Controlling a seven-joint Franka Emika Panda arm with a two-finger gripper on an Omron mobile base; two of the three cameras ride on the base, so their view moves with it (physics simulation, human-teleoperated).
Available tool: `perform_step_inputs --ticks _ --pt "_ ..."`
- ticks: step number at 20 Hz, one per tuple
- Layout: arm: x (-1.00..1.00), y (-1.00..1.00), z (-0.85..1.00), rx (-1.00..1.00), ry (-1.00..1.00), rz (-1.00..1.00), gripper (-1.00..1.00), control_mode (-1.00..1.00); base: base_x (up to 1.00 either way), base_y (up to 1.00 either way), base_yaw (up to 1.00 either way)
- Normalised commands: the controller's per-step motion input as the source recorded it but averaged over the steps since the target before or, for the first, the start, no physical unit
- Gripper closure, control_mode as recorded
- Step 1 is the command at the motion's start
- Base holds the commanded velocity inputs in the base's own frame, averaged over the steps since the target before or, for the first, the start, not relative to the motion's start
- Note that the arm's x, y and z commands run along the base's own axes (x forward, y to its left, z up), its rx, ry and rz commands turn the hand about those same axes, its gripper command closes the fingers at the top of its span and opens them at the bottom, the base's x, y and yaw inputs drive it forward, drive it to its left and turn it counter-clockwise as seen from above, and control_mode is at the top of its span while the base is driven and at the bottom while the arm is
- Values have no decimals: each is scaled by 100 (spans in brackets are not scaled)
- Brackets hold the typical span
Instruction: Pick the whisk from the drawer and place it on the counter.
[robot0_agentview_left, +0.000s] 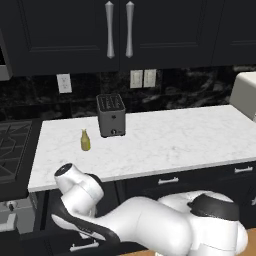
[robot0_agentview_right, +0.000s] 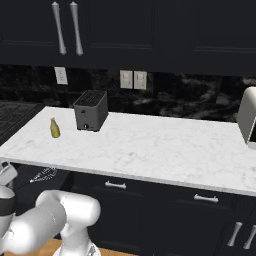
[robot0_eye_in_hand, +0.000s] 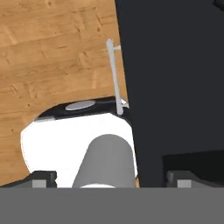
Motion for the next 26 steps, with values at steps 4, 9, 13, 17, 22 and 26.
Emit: perform_step_inputs --ticks 4,9,13,17,22,26 --pt "5 0 -41 0 6 16 -100 -100 0 0 0" --pt "26 0 -19 0 1 8 -100 -100 0 0 0" --pt "38 0 -25 1 0 4 -100 -100 0 0 0" --pt "24 0 -41 0 0 5 -100 -100 0 0 0" --pt "9 0 -31 -3 1 7 -100 -100 0 0 0" --pt "-55 -50 -25 -8 2 7 -100 -100 0 0 0"
